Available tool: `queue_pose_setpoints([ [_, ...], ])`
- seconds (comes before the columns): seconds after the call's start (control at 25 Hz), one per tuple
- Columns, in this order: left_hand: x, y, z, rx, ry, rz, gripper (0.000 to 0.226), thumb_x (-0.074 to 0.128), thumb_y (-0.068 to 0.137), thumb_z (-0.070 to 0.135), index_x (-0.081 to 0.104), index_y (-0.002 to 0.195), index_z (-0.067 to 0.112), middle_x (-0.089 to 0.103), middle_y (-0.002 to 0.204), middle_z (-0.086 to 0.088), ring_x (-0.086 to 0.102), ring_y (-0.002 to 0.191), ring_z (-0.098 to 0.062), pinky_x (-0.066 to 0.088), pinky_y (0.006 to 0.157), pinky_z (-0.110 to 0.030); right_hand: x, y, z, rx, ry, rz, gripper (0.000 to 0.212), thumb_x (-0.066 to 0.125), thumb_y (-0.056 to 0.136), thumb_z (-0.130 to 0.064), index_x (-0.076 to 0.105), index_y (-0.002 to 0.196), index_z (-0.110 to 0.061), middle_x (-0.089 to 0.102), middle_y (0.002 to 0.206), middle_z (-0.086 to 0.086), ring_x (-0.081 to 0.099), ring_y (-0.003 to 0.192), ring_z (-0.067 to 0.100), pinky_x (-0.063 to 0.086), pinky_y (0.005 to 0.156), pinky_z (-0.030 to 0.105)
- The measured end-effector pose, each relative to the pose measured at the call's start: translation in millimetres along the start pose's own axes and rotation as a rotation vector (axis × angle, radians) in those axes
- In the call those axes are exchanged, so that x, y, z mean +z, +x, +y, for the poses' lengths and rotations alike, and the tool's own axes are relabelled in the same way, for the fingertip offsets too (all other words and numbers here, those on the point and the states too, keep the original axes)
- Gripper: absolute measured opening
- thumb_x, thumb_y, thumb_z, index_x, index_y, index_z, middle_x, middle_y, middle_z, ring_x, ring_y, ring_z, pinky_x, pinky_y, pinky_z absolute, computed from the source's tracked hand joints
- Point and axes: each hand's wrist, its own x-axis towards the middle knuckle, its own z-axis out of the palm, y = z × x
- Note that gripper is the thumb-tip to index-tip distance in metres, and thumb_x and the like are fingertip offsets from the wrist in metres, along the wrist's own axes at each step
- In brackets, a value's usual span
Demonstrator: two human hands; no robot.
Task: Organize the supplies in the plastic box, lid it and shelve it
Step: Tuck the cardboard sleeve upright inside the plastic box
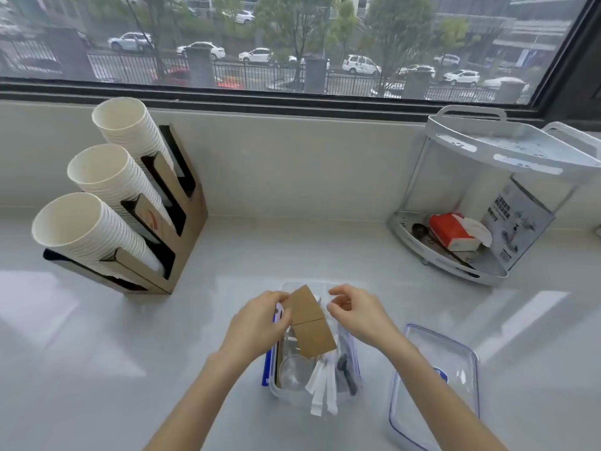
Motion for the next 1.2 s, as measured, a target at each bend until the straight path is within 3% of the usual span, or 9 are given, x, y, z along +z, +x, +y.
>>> queue_pose_setpoints([
  [0.2, 24.0, 3.9, -3.5, 0.042, 0.036, -0.105, 0.045, 0.043, 0.09, 0.028, 0.039, 0.134, 0.02, 0.041, 0.143, 0.003, 0.041, 0.128, -0.014, 0.036, 0.105, -0.031, 21.6, 8.9, 12.7, 0.053, -0.036, -0.059, 0.044, 0.051, 0.086, -0.026, 0.043, 0.129, -0.015, 0.053, 0.129, 0.011, 0.05, 0.117, 0.023, 0.041, 0.097, 0.032],
  [0.4, 37.9, 8.8, -8.4, 0.043, 0.116, -0.163, 0.049, 0.041, 0.091, 0.031, 0.031, 0.138, 0.02, 0.03, 0.15, 0.003, 0.034, 0.133, -0.015, 0.03, 0.109, -0.034, 36.9, 18.1, 20.8, 0.083, -0.014, -0.068, 0.048, 0.051, 0.085, -0.024, 0.039, 0.13, -0.017, 0.048, 0.129, 0.008, 0.054, 0.107, 0.023, 0.044, 0.089, 0.032],
  [0.56, 46.3, 8.5, -9.5, 0.043, 0.139, -0.196, 0.051, 0.04, 0.091, 0.032, 0.029, 0.139, 0.02, 0.028, 0.151, 0.003, 0.03, 0.135, -0.014, 0.025, 0.11, -0.035, 43.7, 17.5, 23.5, 0.048, 0.002, -0.067, 0.047, 0.05, 0.082, -0.013, 0.041, 0.128, -0.016, 0.05, 0.128, 0.006, 0.055, 0.105, 0.023, 0.047, 0.092, 0.036],
  [0.64, 49.1, 7.6, -8.7, 0.042, 0.128, -0.2, 0.051, 0.041, 0.09, 0.032, 0.029, 0.139, 0.021, 0.026, 0.152, 0.003, 0.03, 0.136, -0.014, 0.023, 0.111, -0.035, 46.8, 15.4, 21.9, 0.029, 0.052, -0.036, 0.044, 0.049, 0.083, -0.01, 0.044, 0.126, -0.019, 0.052, 0.125, 0.004, 0.058, 0.097, 0.019, 0.049, 0.086, 0.031],
  [0.76, 50.0, 7.4, -7.7, 0.06, 0.103, -0.187, 0.052, 0.043, 0.089, 0.033, 0.029, 0.139, 0.022, 0.025, 0.153, 0.003, 0.029, 0.137, -0.013, 0.023, 0.111, -0.035, 47.2, 13.6, 16.4, -0.027, 0.121, 0.053, 0.039, 0.049, 0.085, -0.011, 0.048, 0.122, -0.023, 0.056, 0.116, -0.002, 0.055, 0.078, 0.004, 0.043, 0.068, 0.01],
  [0.84, 47.8, 7.7, -8.3, 0.064, 0.071, -0.182, 0.054, 0.045, 0.089, 0.033, 0.029, 0.139, 0.021, 0.025, 0.152, 0.003, 0.028, 0.138, -0.013, 0.023, 0.112, -0.035, 45.1, 13.9, 12.3, -0.025, 0.159, 0.063, 0.038, 0.05, 0.086, -0.013, 0.048, 0.123, -0.023, 0.057, 0.105, -0.007, 0.054, 0.073, -0.003, 0.041, 0.057, 0.003],
  [0.96, 40.6, 7.4, -9.4, 0.085, -0.048, -0.187, 0.061, 0.054, 0.085, 0.034, 0.029, 0.139, 0.02, 0.026, 0.152, 0.003, 0.026, 0.138, -0.011, 0.024, 0.114, -0.031, 41.5, 12.9, 4.6, -0.021, 0.242, 0.061, 0.036, 0.051, 0.084, -0.012, 0.052, 0.118, -0.024, 0.058, 0.097, -0.007, 0.056, 0.069, -0.006, 0.042, 0.051, -0.001],
  [1.04, 34.4, 5.2, -10.2, 0.11, -0.132, -0.196, 0.07, 0.062, 0.081, 0.035, 0.028, 0.139, 0.02, 0.026, 0.151, 0.005, 0.026, 0.137, -0.009, 0.022, 0.111, -0.021, 39.7, 11.5, -2.0, -0.046, 0.261, 0.072, 0.034, 0.052, 0.084, -0.013, 0.054, 0.116, -0.025, 0.059, 0.095, -0.006, 0.057, 0.065, -0.011, 0.041, 0.051, -0.002],
  [1.2, 24.1, -3.3, -18.8, 0.131, -0.216, -0.185, 0.076, 0.069, 0.074, 0.037, 0.03, 0.138, 0.022, 0.033, 0.147, 0.01, 0.032, 0.132, -0.004, 0.024, 0.105, -0.015, 41.0, 6.8, -13.9, -0.075, 0.264, 0.063, 0.032, 0.053, 0.085, -0.018, 0.054, 0.118, -0.022, 0.061, 0.105, 0.0, 0.057, 0.07, -0.004, 0.044, 0.055, 0.002],
])
